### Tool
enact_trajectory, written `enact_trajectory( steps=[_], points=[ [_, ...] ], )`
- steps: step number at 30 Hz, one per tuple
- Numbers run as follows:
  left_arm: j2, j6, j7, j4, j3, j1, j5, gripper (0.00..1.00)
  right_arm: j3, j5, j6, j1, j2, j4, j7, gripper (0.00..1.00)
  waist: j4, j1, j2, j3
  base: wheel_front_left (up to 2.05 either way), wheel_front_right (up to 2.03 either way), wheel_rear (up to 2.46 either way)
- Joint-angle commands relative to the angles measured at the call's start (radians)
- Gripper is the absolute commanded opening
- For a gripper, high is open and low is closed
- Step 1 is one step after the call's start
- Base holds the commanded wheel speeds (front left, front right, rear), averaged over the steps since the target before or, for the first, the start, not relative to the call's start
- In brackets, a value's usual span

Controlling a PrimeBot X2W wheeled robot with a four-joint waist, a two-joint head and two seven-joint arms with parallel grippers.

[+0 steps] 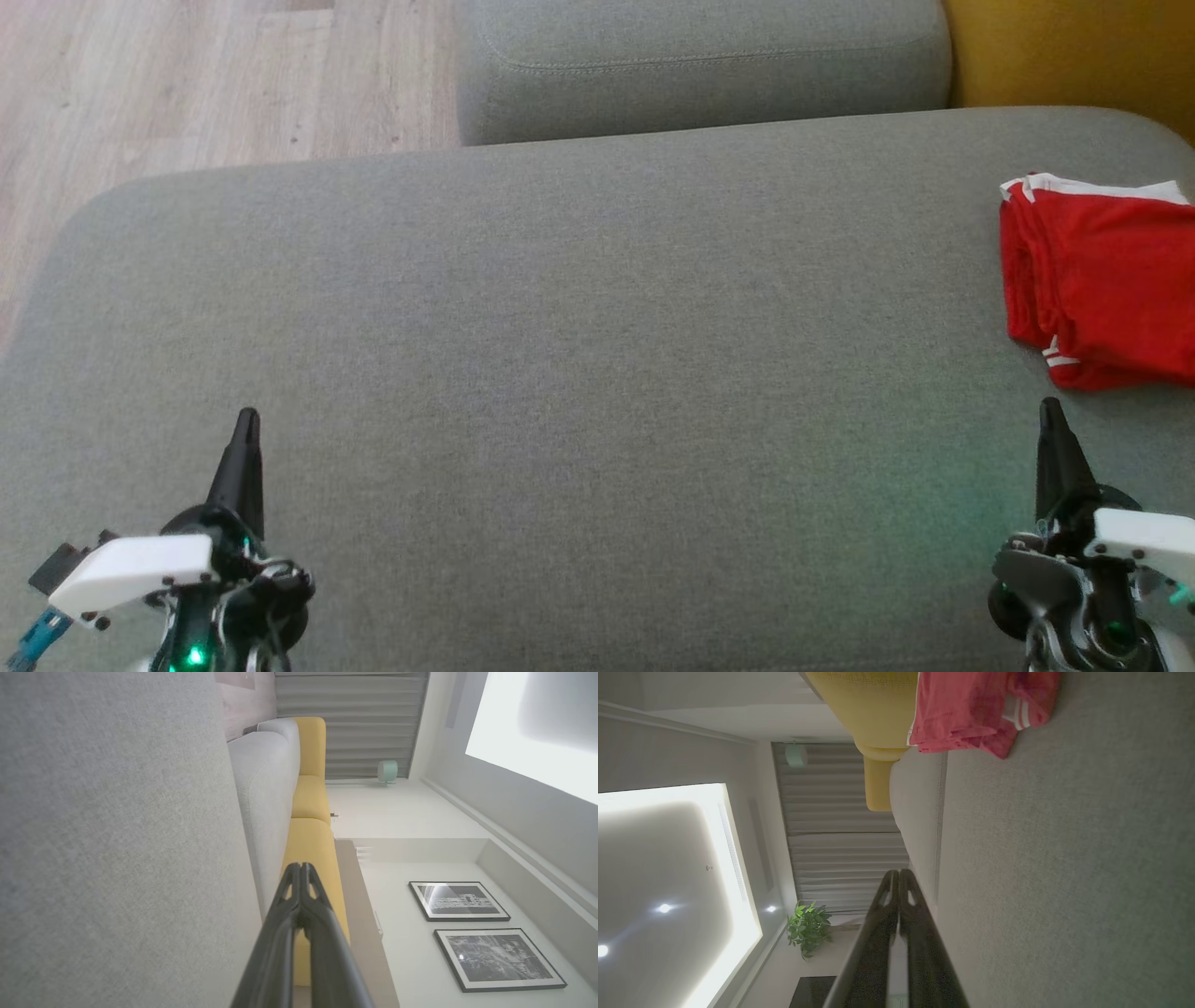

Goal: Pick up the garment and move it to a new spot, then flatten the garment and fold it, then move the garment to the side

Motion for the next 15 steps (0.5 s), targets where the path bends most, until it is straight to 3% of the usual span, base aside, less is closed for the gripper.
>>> enact_trajectory(
  steps=[1, 15],
  points=[
    [0.008, -0.007, 0.008, -0.038, 0.037, -0.058, -0.016, 0.00, 0.021, 0.020, -0.001, -0.057, -0.009, -0.040, 0.006, 0.00, 0.000, 0.0000, 0.0000, 0.000, 0.00, 0.00, 0.00],
    [0.008, -0.007, 0.008, -0.038, 0.037, -0.058, -0.016, 0.00, 0.021, 0.020, -0.001, -0.057, -0.009, -0.040, 0.006, 0.00, 0.000, 0.0000, 0.0000, 0.000, 0.00, 0.00, 0.00]
  ],
)
